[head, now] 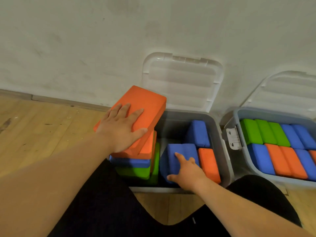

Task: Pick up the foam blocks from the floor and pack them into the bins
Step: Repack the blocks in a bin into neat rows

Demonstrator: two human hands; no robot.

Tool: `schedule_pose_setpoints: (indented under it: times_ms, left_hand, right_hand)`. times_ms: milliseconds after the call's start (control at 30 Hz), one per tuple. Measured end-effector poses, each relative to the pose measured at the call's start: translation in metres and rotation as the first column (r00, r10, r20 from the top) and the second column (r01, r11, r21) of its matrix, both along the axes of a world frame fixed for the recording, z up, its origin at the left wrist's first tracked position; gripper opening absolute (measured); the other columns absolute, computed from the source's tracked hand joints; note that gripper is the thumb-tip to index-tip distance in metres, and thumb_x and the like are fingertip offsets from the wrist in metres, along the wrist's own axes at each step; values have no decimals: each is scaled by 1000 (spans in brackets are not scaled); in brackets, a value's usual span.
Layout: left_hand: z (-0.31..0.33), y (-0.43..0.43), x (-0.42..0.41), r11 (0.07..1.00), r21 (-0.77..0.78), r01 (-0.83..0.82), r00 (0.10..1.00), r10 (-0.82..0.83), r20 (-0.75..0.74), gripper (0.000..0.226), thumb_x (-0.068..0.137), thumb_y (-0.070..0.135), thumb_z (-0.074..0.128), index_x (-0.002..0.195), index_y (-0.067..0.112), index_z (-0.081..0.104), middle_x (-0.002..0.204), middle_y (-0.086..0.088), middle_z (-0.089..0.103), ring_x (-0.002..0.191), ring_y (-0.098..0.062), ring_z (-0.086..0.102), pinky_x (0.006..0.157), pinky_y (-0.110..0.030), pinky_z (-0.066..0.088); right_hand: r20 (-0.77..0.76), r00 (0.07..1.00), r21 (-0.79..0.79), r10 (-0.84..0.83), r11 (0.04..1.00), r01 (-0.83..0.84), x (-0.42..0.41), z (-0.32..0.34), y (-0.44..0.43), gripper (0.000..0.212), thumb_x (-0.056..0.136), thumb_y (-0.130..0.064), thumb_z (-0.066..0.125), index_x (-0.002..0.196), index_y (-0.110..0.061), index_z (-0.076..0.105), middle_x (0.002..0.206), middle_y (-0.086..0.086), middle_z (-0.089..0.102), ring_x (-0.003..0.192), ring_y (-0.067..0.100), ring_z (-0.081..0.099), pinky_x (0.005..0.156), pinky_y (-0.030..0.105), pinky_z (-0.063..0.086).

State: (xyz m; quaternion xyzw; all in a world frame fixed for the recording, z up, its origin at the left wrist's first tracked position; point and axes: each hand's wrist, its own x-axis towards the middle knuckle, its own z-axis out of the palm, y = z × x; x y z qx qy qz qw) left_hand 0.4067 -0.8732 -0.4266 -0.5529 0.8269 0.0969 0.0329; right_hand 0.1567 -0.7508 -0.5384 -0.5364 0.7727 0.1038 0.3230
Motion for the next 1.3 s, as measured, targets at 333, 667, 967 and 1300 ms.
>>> schedule_pose_setpoints:
  times_ms: [333,667,967,1300]
  left_hand:
    - [-2,4,-13,1000,-25,9,1000,-9,1,81,88,84,24,158,51,2,172,-1,0,157,-26,-3,126,-48,3]
    - [-6,29,-30,988,-81,131,991,-128,35,92,83,86,29,160,45,2,172,-7,-2,157,-30,-7,125,-53,-1]
    - [2,27,-12,986,-58,-157,917,124,-378,89,83,85,21,160,45,2,171,1,3,157,-23,2,126,-49,5]
    - [-64,32,-22,993,114,42,998,-48,46,84,86,88,22,158,52,-5,171,-2,-9,156,-30,-10,124,-49,1]
  right_hand:
    - [71,983,190,168,965,-179,-5,-14,-35,67,101,-38,45,161,-42,14,153,14,44,119,31,56,90,29,43]
    - [818,492,-114,-298,755,646,0,109,-140,64,85,-63,68,135,-26,55,131,-5,57,125,22,54,108,41,42]
    - [934,347,-238,-81,583,777,-6,144,-151,62,78,-42,79,135,-23,62,116,3,70,101,21,69,85,41,58]
    - [110,976,-627,-190,749,216,-51,75,-45,111,85,-41,72,155,-54,-12,141,15,36,120,40,51,100,46,46]
